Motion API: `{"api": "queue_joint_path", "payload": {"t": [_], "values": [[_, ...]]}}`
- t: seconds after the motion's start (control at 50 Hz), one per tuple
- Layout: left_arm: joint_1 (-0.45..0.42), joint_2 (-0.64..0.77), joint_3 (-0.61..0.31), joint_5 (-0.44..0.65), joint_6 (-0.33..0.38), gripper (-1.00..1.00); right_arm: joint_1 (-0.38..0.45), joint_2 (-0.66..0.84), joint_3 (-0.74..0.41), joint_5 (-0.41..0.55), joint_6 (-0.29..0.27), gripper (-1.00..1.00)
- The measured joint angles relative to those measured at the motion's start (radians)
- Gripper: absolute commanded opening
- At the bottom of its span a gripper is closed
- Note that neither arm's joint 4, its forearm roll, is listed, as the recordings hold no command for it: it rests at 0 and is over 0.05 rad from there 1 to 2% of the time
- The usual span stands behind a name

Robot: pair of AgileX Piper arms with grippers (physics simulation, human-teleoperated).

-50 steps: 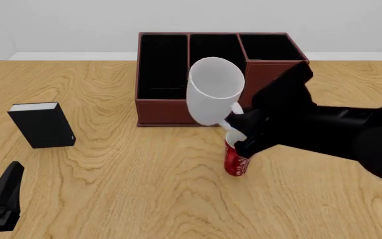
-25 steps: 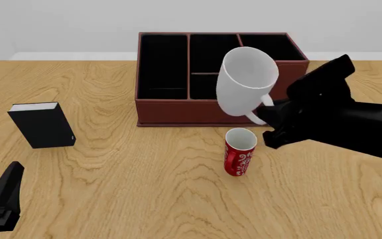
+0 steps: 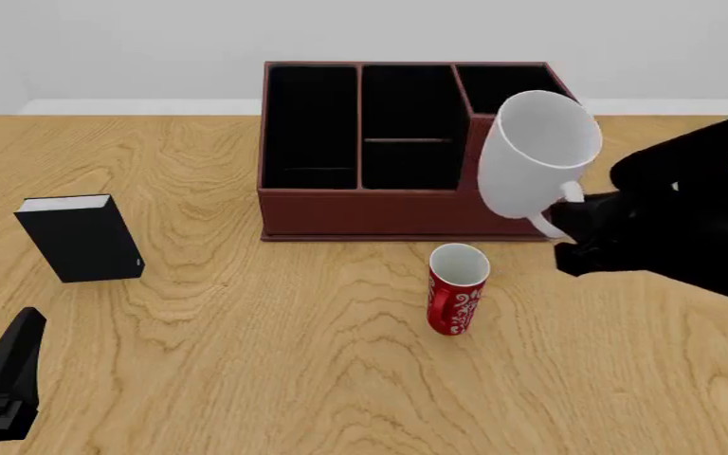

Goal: Pick up the white mug and place it to the right of the caddy.

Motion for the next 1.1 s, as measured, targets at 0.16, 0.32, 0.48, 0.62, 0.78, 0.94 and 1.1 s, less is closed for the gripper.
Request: {"api": "queue_joint_path", "payload": {"t": [0.16,0.32,0.48,0.62,0.78,0.94,1.1], "values": [[0.0,0.0,0.0,0.0,0.0,1.0,-0.068,-0.02,0.04,-0.009,-0.002,-1.0],[0.0,0.0,0.0,0.0,0.0,1.0,-0.132,-0.041,0.076,-0.015,-0.01,-1.0],[0.0,0.0,0.0,0.0,0.0,1.0,-0.192,-0.063,0.098,-0.012,-0.012,-1.0],[0.0,0.0,0.0,0.0,0.0,1.0,-0.247,-0.083,0.109,-0.005,-0.014,-1.0],[0.0,0.0,0.0,0.0,0.0,1.0,-0.306,-0.101,0.117,0.001,-0.015,-1.0],[0.0,0.0,0.0,0.0,0.0,1.0,-0.362,-0.114,0.12,0.007,-0.013,-1.0],[0.0,0.0,0.0,0.0,0.0,1.0,-0.407,-0.124,0.12,0.012,-0.009,-1.0]]}}
